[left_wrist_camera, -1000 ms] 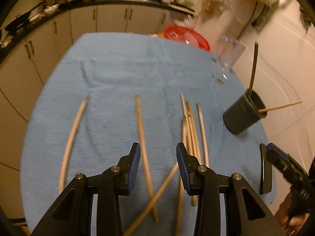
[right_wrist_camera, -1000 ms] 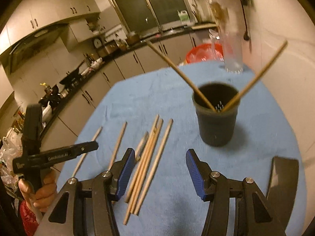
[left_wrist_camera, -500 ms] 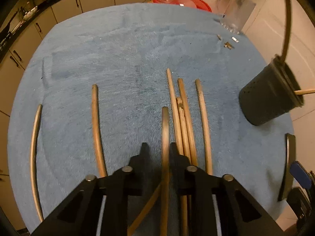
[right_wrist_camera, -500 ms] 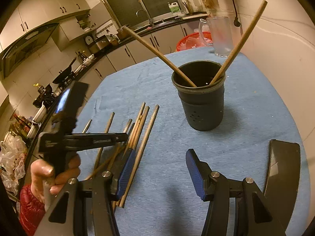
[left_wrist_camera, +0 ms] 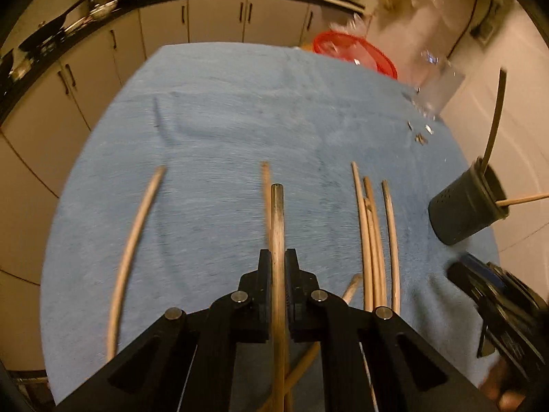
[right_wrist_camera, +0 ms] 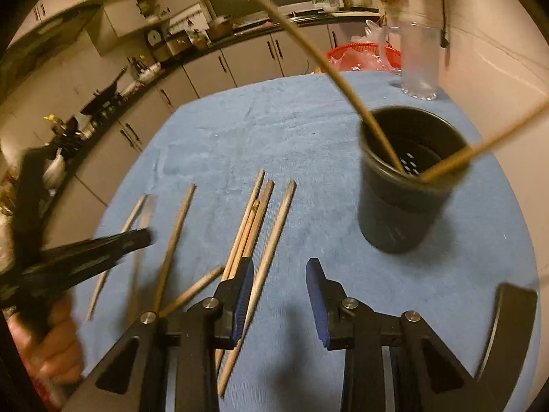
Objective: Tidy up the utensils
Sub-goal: 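Close the left tool on a chopstick while the right tool grasps another chopstick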
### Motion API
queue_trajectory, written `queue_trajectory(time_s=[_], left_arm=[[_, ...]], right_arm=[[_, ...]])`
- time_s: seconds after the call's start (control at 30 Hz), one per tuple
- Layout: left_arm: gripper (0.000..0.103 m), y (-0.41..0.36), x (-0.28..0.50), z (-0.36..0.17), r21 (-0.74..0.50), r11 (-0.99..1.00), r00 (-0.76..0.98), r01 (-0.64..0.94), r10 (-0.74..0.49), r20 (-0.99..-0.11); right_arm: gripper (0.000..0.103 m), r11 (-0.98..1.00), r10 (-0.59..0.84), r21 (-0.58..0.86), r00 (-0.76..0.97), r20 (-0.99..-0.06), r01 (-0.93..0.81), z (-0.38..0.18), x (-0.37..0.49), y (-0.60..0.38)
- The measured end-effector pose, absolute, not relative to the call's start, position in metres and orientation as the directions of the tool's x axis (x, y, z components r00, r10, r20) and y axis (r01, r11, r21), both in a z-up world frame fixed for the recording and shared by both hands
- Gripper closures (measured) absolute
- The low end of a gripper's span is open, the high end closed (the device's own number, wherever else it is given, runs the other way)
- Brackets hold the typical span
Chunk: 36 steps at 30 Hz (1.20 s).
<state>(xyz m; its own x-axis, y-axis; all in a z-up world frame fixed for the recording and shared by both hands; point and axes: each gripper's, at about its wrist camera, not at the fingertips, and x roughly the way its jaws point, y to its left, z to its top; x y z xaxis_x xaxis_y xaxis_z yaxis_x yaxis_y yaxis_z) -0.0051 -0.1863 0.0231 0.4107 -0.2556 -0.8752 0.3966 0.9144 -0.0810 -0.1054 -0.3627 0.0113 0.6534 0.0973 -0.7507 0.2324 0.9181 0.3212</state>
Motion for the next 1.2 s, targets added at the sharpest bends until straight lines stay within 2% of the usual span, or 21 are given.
queue_trajectory(time_s=[0.1, 0.2, 0.43, 0.53, 0.67, 0.9, 1.2], left_arm=[[0.095, -0.172, -0.006, 0.028, -0.094, 0.917, 0.425, 0.388, -0.269, -0.864], [0.095, -0.165, -0.004, 0.028, -0.117, 0.915, 0.422, 0.386, -0.287, -0.86], [0.095, -0.151, 0.0, 0.026, -0.153, 0.908, 0.407, 0.39, -0.319, -0.856], [0.095, -0.147, -0.003, 0.027, -0.16, 0.904, 0.404, 0.397, -0.328, -0.854], [0.095, -0.145, -0.006, 0.028, -0.166, 0.901, 0.398, 0.4, -0.335, -0.854], [0.095, -0.143, -0.002, 0.021, -0.173, 0.908, 0.381, 0.381, -0.325, -0.865], [0.095, -0.145, 0.007, 0.011, -0.144, 0.923, 0.359, 0.356, -0.278, -0.891]], right_arm=[[0.068, 0.915, 0.1, 0.315, 0.617, -0.781, 0.25, 0.005, -0.078, -0.36], [0.069, 0.929, 0.035, 0.241, 0.58, -0.814, 0.282, -0.001, -0.053, -0.358], [0.081, 0.938, -0.018, 0.157, 0.494, -0.869, 0.31, -0.02, -0.018, -0.357], [0.092, 0.947, -0.016, 0.143, 0.486, -0.874, 0.287, -0.028, -0.019, -0.356], [0.095, 0.971, 0.024, 0.134, 0.474, -0.88, 0.2, -0.024, -0.038, -0.351], [0.093, 0.984, 0.106, 0.158, 0.434, -0.895, 0.085, -0.02, -0.078, -0.35], [0.092, 0.979, 0.092, 0.161, 0.433, -0.897, 0.124, -0.025, -0.058, -0.357]])
